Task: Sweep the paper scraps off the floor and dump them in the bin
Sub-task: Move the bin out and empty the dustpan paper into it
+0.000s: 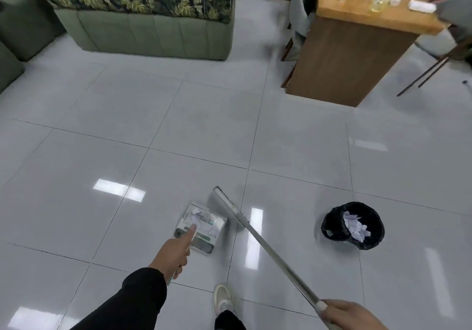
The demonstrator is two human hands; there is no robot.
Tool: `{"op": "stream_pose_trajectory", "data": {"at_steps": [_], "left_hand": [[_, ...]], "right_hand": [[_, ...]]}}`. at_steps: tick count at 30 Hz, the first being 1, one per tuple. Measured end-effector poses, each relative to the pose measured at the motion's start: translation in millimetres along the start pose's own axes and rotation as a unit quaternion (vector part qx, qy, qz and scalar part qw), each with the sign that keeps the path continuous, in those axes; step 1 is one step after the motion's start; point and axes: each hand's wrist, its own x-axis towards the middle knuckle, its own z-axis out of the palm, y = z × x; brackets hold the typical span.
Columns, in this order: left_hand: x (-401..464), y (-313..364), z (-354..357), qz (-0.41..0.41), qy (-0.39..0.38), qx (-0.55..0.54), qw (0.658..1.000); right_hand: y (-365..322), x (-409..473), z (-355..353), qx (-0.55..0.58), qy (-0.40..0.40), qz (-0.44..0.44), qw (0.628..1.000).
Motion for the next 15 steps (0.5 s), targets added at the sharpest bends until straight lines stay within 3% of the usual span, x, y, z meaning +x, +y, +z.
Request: {"op": "stream_pose_trajectory", "data": {"at_steps": [2,8,11,15], "left_hand": [[-4.6,-9.9,6.5,0.000,0.026,-0.009,1.000],[-51.2,-23.4,57.8,0.036,0.005,-0.016,0.999],[-86.7,-37.0,89.7,0.087,0.002,0.006,0.996],[-160.8,-63.5,160.6,0.171,-0.003,0.065,0.983]], "right_hand": [[13.6,2.1,3.4,0.015,0.007,-0.020,1.000],[91.5,-35.6,-5.1,0.091,0.041,0.016,0.995],[147.4,-58.2,-12.7,0.102,0.060,0.027,0.993],[254.3,-116.2,-15.4,0.205,0.064,0.063,0.975]]}}
